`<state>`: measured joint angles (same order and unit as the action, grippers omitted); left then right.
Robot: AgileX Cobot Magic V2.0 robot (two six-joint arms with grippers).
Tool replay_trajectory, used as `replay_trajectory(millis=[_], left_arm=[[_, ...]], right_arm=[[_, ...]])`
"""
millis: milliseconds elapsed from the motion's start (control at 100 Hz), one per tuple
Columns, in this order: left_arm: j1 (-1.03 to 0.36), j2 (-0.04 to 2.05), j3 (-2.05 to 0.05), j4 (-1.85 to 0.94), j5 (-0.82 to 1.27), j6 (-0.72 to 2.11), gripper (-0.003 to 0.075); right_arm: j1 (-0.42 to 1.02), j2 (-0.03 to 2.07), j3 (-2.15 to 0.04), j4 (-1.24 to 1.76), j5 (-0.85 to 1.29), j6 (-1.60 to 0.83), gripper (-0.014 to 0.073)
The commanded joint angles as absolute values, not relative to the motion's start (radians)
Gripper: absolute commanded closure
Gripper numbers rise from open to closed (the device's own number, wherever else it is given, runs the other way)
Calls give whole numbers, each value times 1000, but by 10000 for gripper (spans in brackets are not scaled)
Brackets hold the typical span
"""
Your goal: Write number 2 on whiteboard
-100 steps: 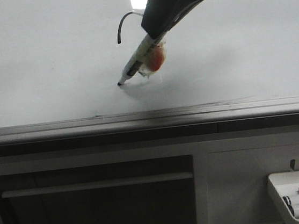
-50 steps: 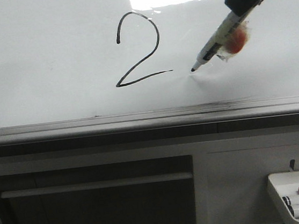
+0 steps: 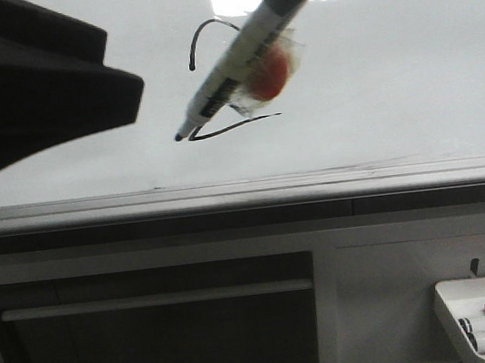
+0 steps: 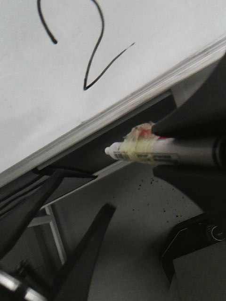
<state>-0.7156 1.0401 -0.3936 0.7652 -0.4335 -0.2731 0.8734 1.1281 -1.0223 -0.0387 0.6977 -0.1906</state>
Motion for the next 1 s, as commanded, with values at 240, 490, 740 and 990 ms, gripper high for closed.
replay_trajectory(millis=[240,490,740,990], left_arm=[[-717,1087,-445,753,-531,-283,395],[-717,1087,-445,792,-531,-283,739],[-717,1087,-445,680,-526,-292,740],[-717,1120,-459,-69,-492,-277,740]], right_arm=[[941,1171,-1122,0,651,-205,654],[957,1180,-1137,0,661,-205,654],[953,1180,-1137,-68,650,-216,307],[814,1171,-1184,-144,655,-119,-3]])
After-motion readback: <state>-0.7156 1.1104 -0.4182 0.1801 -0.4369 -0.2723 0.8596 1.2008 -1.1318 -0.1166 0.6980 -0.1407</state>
